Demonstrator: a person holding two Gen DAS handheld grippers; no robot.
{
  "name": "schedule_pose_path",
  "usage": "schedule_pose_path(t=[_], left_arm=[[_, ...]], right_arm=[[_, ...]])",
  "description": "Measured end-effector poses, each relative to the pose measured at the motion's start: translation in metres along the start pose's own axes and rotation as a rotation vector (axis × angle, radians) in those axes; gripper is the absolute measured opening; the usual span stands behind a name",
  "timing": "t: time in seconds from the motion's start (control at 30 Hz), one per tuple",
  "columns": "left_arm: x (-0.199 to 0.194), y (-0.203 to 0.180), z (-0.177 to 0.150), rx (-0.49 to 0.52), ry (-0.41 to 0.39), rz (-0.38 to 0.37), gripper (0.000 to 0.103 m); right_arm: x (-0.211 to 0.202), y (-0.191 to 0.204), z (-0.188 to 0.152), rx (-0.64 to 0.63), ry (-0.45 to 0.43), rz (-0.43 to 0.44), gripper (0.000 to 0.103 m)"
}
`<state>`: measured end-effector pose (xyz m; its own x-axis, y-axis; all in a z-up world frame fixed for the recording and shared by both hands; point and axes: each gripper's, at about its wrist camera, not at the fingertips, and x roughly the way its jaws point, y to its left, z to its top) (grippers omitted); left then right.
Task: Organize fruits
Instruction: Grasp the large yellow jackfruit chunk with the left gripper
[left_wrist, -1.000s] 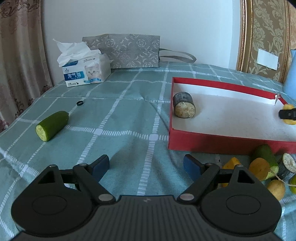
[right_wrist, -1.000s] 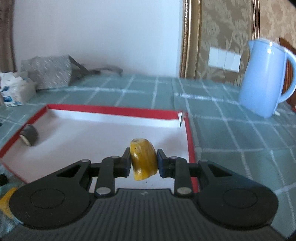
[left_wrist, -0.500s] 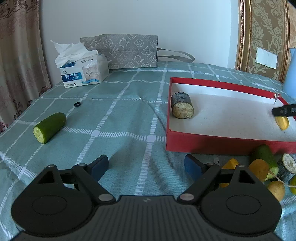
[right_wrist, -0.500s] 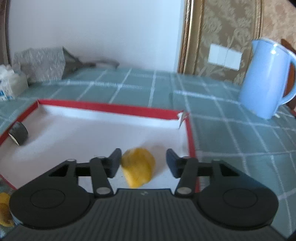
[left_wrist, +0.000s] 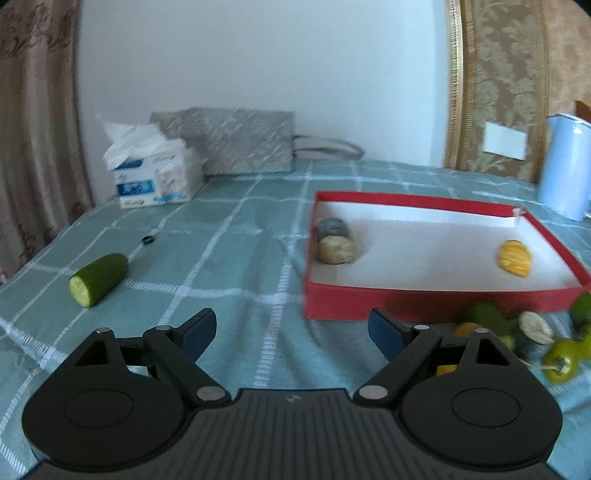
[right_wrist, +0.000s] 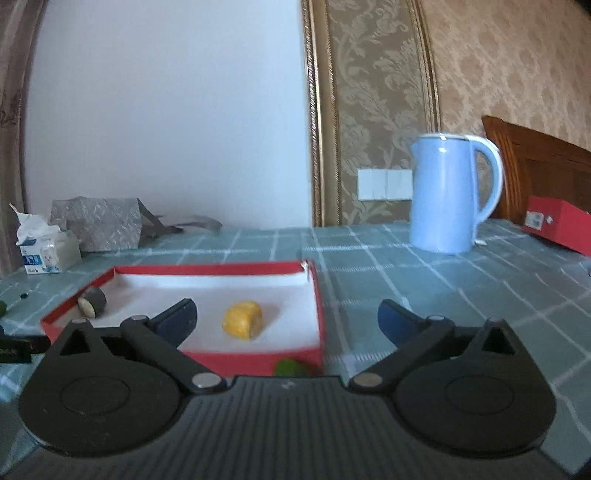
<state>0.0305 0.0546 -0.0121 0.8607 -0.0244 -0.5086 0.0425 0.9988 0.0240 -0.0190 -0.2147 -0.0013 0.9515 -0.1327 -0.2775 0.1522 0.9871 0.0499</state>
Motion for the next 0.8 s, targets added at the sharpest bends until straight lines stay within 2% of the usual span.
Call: schedule_pose_path(t=[0.17, 0.33, 0.8], left_arm=[[-0.012, -0.017, -0.007, 0.079, -0.04, -0.026, 0.09], [-0.015, -0.026, -0.012, 0.111, -0.044, -0.021, 0.09], [-0.027, -0.017, -0.021, 0.056, -0.055, -0.084, 0.09]], right_arm=[[-0.006, -0.013, -0.002, 0.067, 0.006, -0.003, 0.103], [-0.003, -0.019, -0.004, 0.091, 0.027, -0.004, 0.103], [-0.004, -0.027, -0.008, 0.116, 0.049, -0.012, 0.103]])
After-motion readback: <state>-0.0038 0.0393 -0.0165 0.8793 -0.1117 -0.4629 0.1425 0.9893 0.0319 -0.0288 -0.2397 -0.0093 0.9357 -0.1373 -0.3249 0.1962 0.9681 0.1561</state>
